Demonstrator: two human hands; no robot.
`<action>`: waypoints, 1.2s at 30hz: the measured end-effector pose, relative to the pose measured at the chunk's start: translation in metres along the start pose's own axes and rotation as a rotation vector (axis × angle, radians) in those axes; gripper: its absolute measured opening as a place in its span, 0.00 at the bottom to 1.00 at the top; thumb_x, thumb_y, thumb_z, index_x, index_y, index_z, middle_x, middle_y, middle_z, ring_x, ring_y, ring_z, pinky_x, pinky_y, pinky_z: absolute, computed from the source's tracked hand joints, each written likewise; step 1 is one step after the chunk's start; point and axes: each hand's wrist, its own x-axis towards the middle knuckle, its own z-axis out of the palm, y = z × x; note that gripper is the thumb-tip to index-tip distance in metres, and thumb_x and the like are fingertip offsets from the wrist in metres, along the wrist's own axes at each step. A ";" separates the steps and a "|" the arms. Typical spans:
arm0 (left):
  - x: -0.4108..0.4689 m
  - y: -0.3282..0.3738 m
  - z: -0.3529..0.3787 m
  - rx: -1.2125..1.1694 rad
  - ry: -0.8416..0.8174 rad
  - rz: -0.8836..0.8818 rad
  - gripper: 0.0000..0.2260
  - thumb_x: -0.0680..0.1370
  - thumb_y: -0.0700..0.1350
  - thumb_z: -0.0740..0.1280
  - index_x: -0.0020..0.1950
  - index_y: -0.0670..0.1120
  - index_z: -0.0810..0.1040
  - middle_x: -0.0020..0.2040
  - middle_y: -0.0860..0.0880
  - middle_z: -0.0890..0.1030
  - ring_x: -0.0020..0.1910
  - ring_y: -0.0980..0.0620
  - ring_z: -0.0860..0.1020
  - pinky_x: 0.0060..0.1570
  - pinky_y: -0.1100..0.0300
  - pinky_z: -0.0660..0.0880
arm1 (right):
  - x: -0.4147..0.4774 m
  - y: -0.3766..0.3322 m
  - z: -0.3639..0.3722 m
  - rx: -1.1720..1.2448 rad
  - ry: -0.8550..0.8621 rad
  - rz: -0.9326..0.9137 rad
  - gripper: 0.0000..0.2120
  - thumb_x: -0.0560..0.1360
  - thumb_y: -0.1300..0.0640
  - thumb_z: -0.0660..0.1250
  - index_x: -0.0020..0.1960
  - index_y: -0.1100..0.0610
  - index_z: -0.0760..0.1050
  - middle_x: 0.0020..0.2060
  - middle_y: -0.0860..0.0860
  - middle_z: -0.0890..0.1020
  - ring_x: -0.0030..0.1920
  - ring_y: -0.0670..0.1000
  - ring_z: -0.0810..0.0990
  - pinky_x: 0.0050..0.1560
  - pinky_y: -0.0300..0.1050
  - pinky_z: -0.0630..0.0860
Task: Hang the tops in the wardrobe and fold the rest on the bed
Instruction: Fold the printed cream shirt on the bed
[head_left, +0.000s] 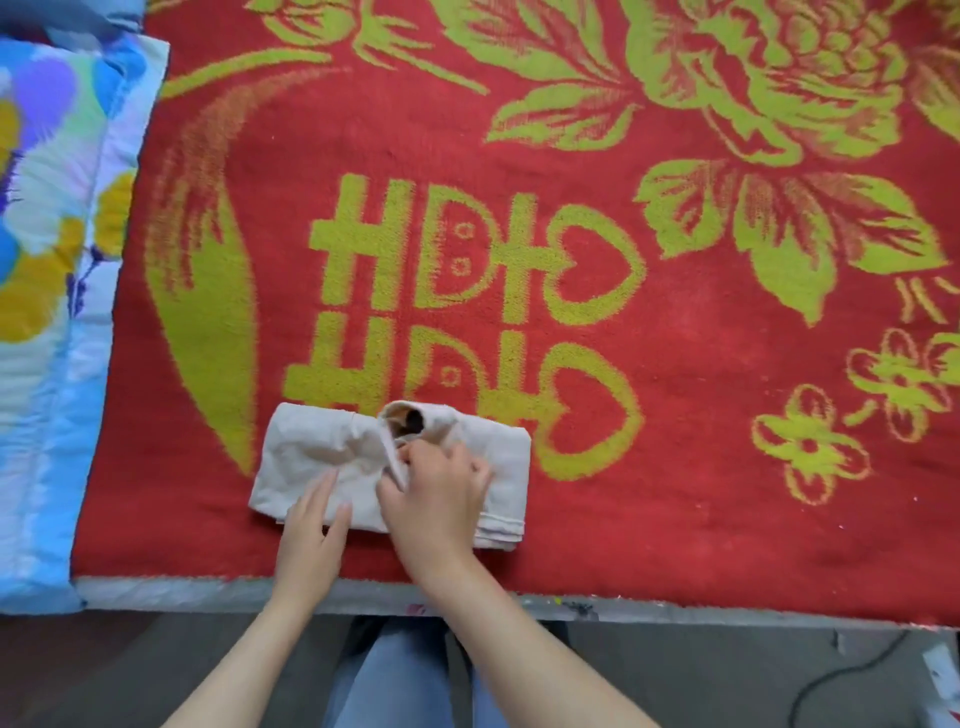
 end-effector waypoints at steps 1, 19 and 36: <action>-0.003 0.003 -0.007 -0.137 0.073 -0.092 0.18 0.81 0.39 0.57 0.71 0.41 0.66 0.69 0.42 0.70 0.68 0.43 0.68 0.64 0.52 0.67 | -0.003 -0.019 0.018 0.033 -0.122 -0.036 0.10 0.63 0.51 0.60 0.36 0.52 0.78 0.33 0.47 0.80 0.42 0.53 0.78 0.47 0.47 0.61; 0.045 -0.065 0.011 0.804 -0.105 0.667 0.67 0.42 0.51 0.82 0.75 0.56 0.49 0.78 0.42 0.45 0.68 0.36 0.61 0.56 0.34 0.69 | -0.035 0.142 0.090 -0.580 -0.081 -0.618 0.23 0.68 0.59 0.57 0.63 0.51 0.68 0.63 0.59 0.68 0.62 0.58 0.68 0.61 0.61 0.61; 0.028 -0.028 -0.013 0.620 0.291 0.701 0.20 0.65 0.36 0.55 0.47 0.45 0.84 0.37 0.46 0.83 0.28 0.47 0.79 0.19 0.63 0.68 | 0.020 0.119 -0.007 -0.375 0.040 -1.033 0.17 0.71 0.71 0.50 0.51 0.55 0.69 0.33 0.51 0.75 0.32 0.53 0.74 0.24 0.43 0.65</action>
